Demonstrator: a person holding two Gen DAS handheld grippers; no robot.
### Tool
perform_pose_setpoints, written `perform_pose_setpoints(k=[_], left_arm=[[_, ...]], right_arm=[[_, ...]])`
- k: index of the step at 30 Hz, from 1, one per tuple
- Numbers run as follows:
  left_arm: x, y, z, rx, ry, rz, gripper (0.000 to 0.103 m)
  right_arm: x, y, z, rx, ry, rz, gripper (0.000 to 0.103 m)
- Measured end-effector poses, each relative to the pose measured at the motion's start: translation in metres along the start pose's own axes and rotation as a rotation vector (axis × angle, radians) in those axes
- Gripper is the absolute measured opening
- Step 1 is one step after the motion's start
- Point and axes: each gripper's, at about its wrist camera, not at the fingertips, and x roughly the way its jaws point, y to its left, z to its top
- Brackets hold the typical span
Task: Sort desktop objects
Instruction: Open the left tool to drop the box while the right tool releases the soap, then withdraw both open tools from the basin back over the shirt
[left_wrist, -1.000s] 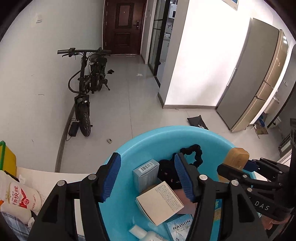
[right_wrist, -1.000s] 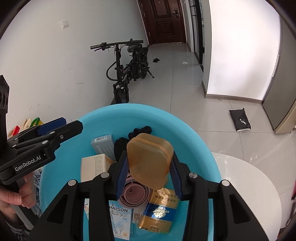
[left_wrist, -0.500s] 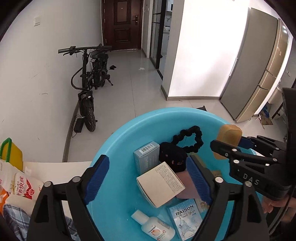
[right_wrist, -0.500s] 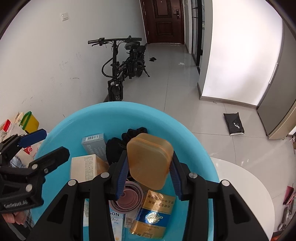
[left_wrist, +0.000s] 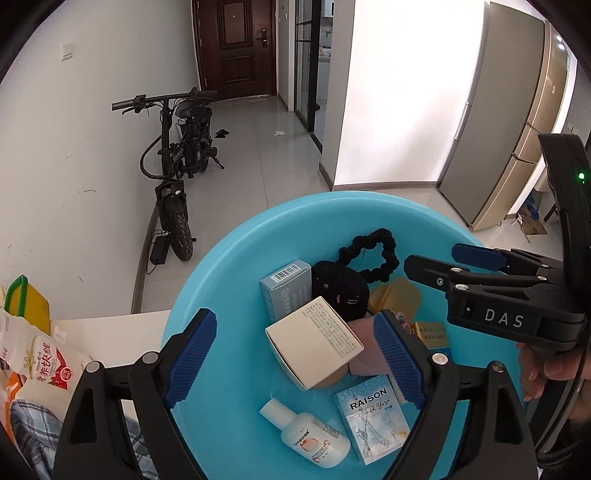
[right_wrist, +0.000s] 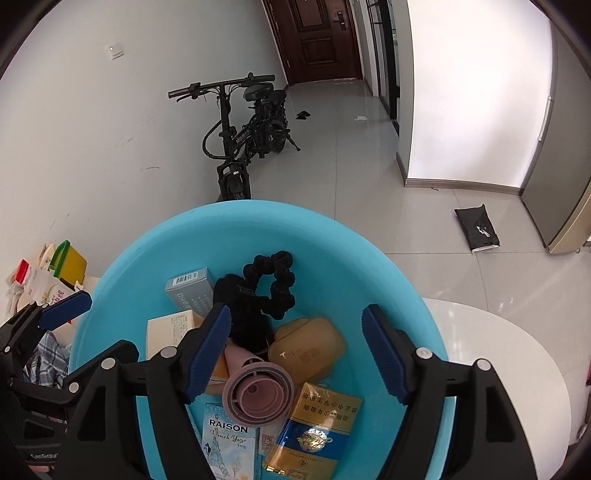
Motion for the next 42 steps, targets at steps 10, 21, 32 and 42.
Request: perform_pose_setpoints(k=[10, 21, 32, 42], left_arm=[[-0.01, 0.009, -0.008, -0.054, -0.005, -0.049, 0.089], [-0.034, 0.006, -0.023, -0.048, -0.02, -0.057, 0.089], [-0.065, 0.0, -0.029, -0.014, -0.042, -0.057, 0.089], [-0.1, -0.013, -0.049, 0.032, -0.069, -0.071, 0.089]], right_arm=[[-0.01, 0.002, -0.004, 0.038, 0.017, 0.041, 0.099], [-0.041, 0.018, -0.012, -0.014, -0.026, 0.031, 0.1], [-0.083, 0.039, -0.017, -0.066, -0.099, 0.013, 0.1], [-0.117, 0.055, -0.035, -0.103, -0.124, 0.027, 0.1]])
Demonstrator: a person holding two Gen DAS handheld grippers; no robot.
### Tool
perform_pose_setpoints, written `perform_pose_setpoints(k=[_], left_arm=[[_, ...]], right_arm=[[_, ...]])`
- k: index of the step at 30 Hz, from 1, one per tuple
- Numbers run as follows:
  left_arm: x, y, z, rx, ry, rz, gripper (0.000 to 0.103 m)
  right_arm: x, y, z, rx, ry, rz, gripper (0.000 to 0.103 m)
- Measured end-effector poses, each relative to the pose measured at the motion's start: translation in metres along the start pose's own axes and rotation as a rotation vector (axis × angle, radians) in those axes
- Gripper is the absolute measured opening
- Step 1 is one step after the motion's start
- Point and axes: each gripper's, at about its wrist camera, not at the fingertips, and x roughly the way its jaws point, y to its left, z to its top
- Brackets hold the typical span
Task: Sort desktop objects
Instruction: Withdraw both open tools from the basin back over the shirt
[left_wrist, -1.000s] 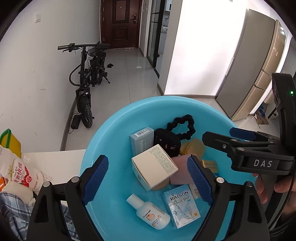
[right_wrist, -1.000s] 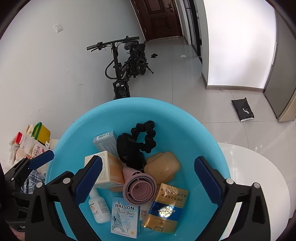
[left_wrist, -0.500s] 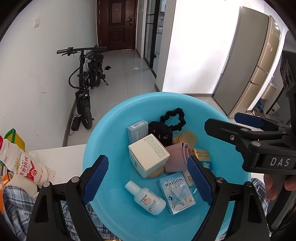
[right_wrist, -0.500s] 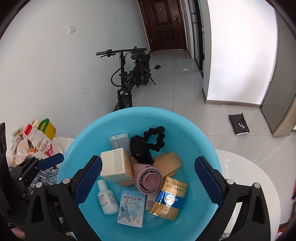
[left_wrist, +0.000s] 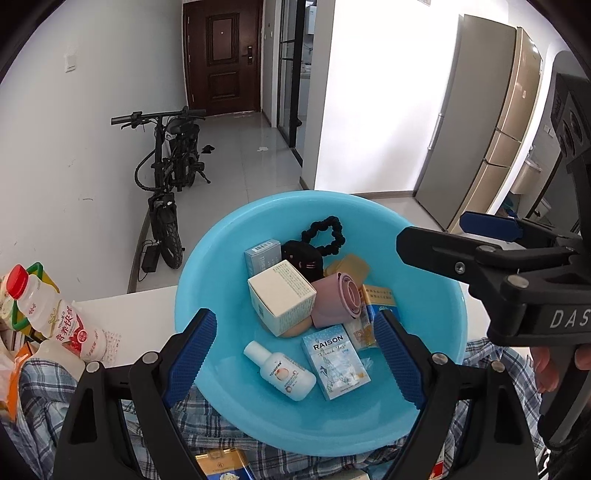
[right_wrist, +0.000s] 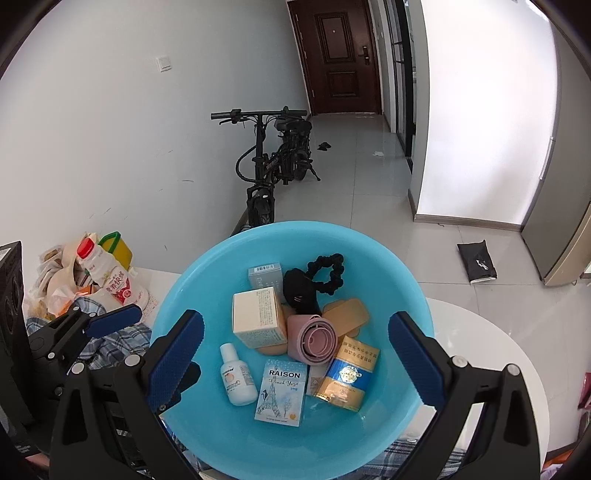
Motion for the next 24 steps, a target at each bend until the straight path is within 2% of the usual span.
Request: perform_pose_setpoints(k=[8, 15, 19, 21, 24], left_arm=[[-0.026, -0.01, -0.016, 0.016, -0.017, -0.003, 0.089], [-0.047, -0.007, -0.036, -0.004, -0.028, 0.001, 0.089], [-0.054, -0.007, -0.056, -0.031, -0.043, -0.017, 0.089], [-0.051, -0.009, -0.066, -0.034, -0.017, -0.024, 0.089], [-0.049, -0.017, -0.076, -0.009, 0.01, -0.029, 0.089]], right_arm=[[-0.031, 0.019, -0.009, -0.068, -0.053, -0.014, 0.1], [-0.049, 0.012, -0.018, -0.011, -0.056, 0.016, 0.1], [-0.063, 0.014, -0.035, -0.055, -0.102, -0.038, 0.1], [-0.068, 0.019, -0.045, -0.106, -0.131, -0.077, 0.102], [-0.073, 0.024, -0.058, -0.151, -0.126, -0.079, 0.102]])
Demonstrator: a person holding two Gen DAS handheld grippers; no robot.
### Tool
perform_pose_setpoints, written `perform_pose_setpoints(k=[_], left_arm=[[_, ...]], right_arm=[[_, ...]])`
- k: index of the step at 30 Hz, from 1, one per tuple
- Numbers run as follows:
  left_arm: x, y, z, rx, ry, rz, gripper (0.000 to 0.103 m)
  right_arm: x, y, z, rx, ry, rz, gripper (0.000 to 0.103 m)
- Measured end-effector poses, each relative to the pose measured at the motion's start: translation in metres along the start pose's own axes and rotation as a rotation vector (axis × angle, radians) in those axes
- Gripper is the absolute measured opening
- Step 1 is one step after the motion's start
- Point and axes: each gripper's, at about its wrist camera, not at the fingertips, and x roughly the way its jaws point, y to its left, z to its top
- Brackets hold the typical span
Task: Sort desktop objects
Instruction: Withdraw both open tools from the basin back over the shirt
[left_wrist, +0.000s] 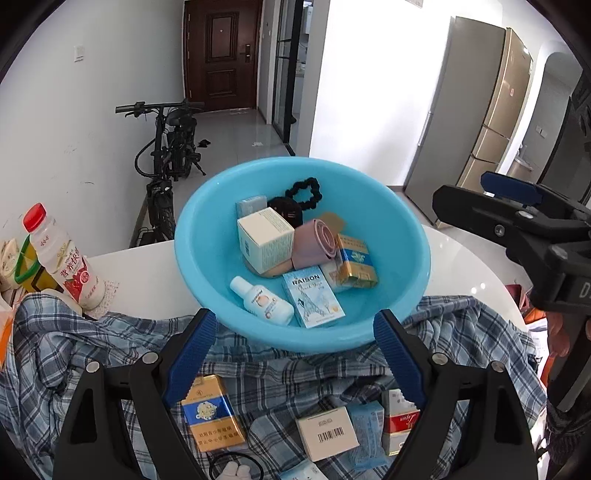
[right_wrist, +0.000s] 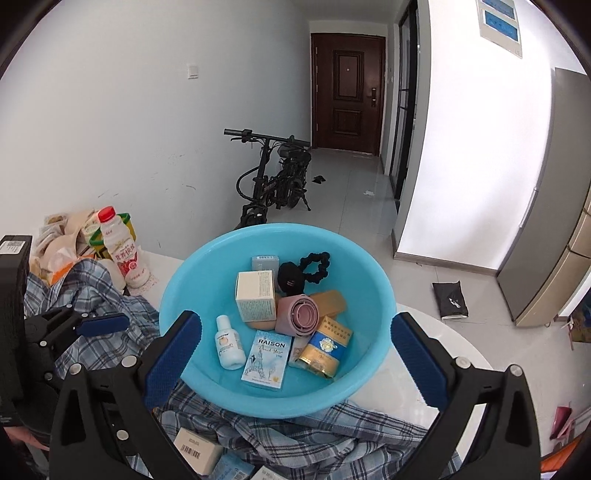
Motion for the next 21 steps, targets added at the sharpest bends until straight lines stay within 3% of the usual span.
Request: perform_pose_setpoints(k=[10, 21], left_arm=[[-0.018, -0.02, 0.002, 0.035, -0.049, -0.035, 0.089], [-0.026, -0.015, -0.005, 0.017, -0.059, -0.009, 0.089]], right_arm=[[-0.028, 0.002, -0.008, -0.005, -0.017, 0.054, 0.102], [-0.017, -0.01, -0.02, 0.035, 0.01, 0.043, 0.102]])
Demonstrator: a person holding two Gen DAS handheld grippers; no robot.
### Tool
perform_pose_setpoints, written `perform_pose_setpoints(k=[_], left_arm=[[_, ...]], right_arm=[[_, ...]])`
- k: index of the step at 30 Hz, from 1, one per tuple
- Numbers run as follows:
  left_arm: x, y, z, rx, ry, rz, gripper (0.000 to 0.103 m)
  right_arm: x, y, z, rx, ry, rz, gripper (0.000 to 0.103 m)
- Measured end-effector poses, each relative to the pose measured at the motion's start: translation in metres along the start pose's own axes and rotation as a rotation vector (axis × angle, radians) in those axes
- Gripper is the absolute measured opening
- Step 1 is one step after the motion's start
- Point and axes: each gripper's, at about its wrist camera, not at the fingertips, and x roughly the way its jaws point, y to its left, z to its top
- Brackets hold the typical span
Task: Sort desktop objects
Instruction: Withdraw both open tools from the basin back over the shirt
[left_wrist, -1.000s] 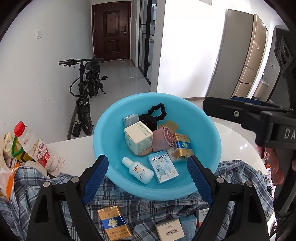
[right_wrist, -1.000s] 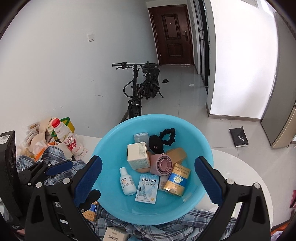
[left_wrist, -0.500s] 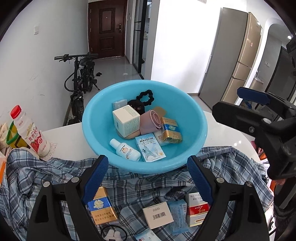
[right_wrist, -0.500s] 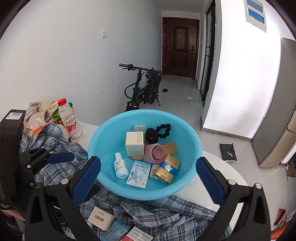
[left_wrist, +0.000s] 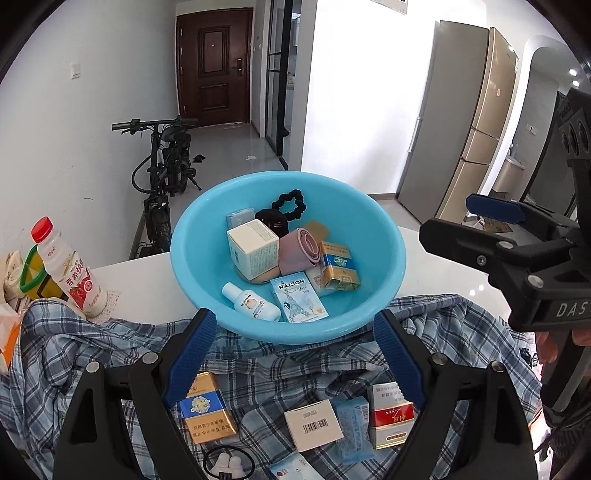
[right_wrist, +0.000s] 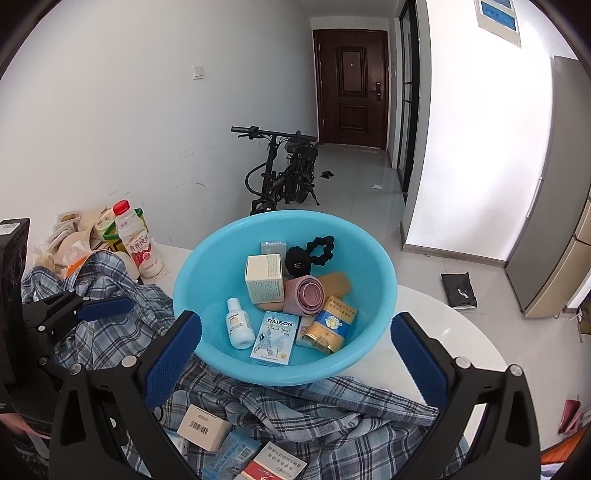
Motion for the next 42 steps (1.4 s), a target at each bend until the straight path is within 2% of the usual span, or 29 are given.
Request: perform_pose_setpoints(k=[9, 17, 23, 28, 33, 37, 42], left_arm=[[-0.005, 0.002, -0.01, 0.003, -0.01, 0.032, 0.089], [-0.033, 0.009, -0.05, -0.015, -0.02, -0.011, 0.089], [-0.048, 0.006, -0.089, 0.014, -0.02, 0.008, 0.089], [-0.056, -0.002, -0.111, 0.055, -0.018, 0.05, 0.089], [-0.063, -0.003, -0.125, 0.039, -0.013, 0.023, 0.089], [-0.07, -0.006, -0.135, 0.037, -0.02, -0.004, 0.089], [-0.075, -0.012, -0.147, 0.023, -0.01, -0.049, 0.089]], right_arm=[[-0.01, -0.01, -0.012, 0.022, 0.008, 0.016, 0.102], [-0.047, -0.005, -0.052, 0.029, -0.026, 0.091, 0.102], [-0.074, 0.005, -0.088, 0.003, -0.045, 0.129, 0.102], [-0.081, 0.016, -0.107, -0.038, -0.038, 0.119, 0.102], [-0.085, 0.018, -0.124, -0.015, 0.009, 0.1, 0.102], [-0.096, 0.019, -0.136, 0.016, -0.007, 0.128, 0.102], [-0.107, 0.027, -0.149, -0.009, -0.031, 0.115, 0.102]])
